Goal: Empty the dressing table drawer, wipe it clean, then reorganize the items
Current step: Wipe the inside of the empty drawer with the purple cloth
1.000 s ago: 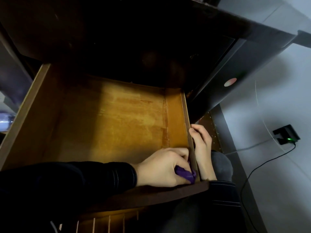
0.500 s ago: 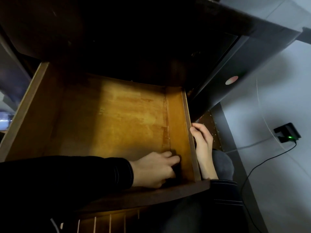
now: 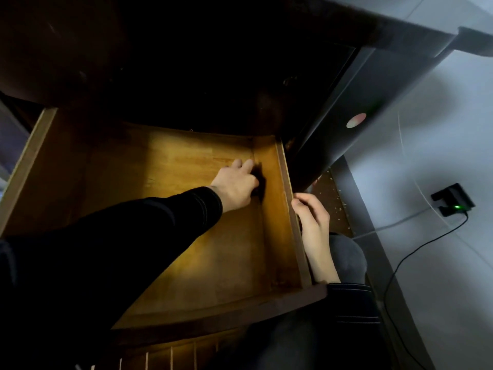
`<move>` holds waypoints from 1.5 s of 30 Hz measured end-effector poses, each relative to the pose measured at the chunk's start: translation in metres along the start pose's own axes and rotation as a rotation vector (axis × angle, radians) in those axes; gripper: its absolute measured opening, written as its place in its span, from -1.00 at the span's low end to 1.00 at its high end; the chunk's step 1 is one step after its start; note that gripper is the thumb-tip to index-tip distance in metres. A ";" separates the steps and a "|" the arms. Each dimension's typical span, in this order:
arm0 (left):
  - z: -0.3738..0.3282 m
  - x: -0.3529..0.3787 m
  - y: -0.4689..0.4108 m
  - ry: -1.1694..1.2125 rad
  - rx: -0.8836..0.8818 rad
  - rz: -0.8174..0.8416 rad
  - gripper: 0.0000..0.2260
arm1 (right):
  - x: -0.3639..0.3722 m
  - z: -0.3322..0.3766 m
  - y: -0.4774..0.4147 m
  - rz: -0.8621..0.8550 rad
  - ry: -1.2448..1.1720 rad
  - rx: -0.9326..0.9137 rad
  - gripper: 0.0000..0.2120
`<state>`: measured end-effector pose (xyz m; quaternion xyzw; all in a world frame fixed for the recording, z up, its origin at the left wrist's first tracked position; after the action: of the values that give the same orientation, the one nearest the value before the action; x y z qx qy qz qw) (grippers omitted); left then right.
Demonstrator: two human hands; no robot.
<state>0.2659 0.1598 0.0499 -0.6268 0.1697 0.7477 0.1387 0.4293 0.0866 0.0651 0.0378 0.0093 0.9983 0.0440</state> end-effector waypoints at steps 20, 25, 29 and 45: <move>-0.076 0.013 0.089 0.019 0.398 0.010 -0.61 | -0.002 0.002 0.000 -0.012 0.050 -0.010 -0.76; -0.024 0.010 0.034 0.062 0.197 0.009 -0.56 | -0.001 0.001 0.000 -0.015 0.013 0.006 -0.81; 0.012 0.006 -0.004 0.070 -0.001 0.033 -0.58 | -0.001 -0.001 0.000 -0.014 0.000 0.003 -0.76; -0.113 0.008 0.116 0.233 0.575 0.187 -0.80 | 0.001 0.003 -0.005 0.007 0.036 -0.075 -0.85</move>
<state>0.3163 0.0065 0.0341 -0.6252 0.4456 0.6017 0.2202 0.4292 0.0916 0.0678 0.0184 -0.0272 0.9986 0.0419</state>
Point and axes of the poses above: each hand's wrist, its own y-axis away from the middle knuckle, its own x-axis out of the palm, z = x × y, the point moved 8 cm from there along -y, towards the middle knuckle, and after that the axes turned 15 degrees about -y, right-handed, at the moved point
